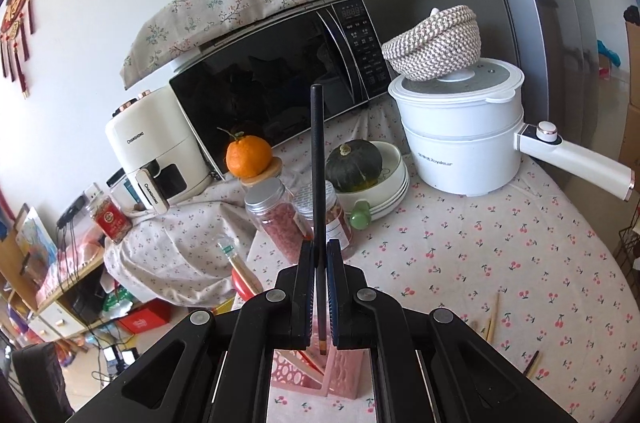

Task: Organize utensils
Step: 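Lower the black chopstick into the pink basket and open the right tool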

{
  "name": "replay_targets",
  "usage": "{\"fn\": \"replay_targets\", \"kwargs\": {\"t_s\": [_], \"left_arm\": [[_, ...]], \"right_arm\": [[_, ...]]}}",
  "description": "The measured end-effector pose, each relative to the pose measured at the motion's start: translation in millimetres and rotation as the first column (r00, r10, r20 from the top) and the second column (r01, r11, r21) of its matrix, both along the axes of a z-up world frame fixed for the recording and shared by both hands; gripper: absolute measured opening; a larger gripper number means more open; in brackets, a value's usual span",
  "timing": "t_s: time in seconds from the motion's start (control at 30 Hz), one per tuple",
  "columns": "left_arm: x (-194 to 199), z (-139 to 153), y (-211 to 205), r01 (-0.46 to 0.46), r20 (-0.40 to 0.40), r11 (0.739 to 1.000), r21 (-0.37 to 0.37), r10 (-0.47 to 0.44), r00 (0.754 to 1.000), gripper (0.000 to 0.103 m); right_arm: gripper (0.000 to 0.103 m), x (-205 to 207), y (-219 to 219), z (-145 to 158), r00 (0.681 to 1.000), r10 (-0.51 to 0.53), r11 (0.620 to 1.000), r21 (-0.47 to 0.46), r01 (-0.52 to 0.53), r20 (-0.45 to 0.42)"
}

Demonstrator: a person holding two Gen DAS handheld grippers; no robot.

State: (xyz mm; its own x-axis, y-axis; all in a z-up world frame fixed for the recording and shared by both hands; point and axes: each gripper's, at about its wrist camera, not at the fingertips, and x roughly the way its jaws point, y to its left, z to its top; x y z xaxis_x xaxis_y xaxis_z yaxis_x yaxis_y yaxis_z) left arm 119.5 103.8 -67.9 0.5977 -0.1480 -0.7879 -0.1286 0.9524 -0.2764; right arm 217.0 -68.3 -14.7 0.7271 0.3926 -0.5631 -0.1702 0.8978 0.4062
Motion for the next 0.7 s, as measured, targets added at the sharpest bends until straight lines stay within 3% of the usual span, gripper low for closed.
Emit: {"fn": "replay_targets", "kwargs": {"t_s": [0.2,0.23,0.27,0.33,0.7], "left_arm": [[4.2,-4.9,-1.4,0.017,-0.018,1.000,0.004,-0.017,1.000,0.049],[4.6,-5.5,-2.8,0.023,-0.020,1.000,0.006,-0.023,1.000,0.049],[4.6,-6.0,-4.4,0.032,-0.022,0.999,0.006,-0.032,0.999,0.051],[3.7,-6.6,-7.6,0.049,-0.022,0.999,0.009,-0.049,0.999,0.058],[3.8,-15.0,-36.1,0.142,-0.058,0.990,-0.009,-0.143,0.988,0.078]], "right_arm": [[0.012,15.7,2.1,-26.2,0.994,0.036,0.995,0.092,-0.026,-0.106],[0.023,16.0,1.0,-26.8,0.993,0.034,0.995,0.096,-0.023,-0.113],[0.040,15.4,-1.4,-25.7,0.993,0.033,0.994,0.103,-0.021,-0.115],[0.059,11.3,-9.4,-19.5,0.995,0.018,0.993,0.122,-0.006,-0.096],[0.074,-19.8,-77.5,13.1,0.995,-0.024,0.992,0.119,0.034,-0.092]]}}
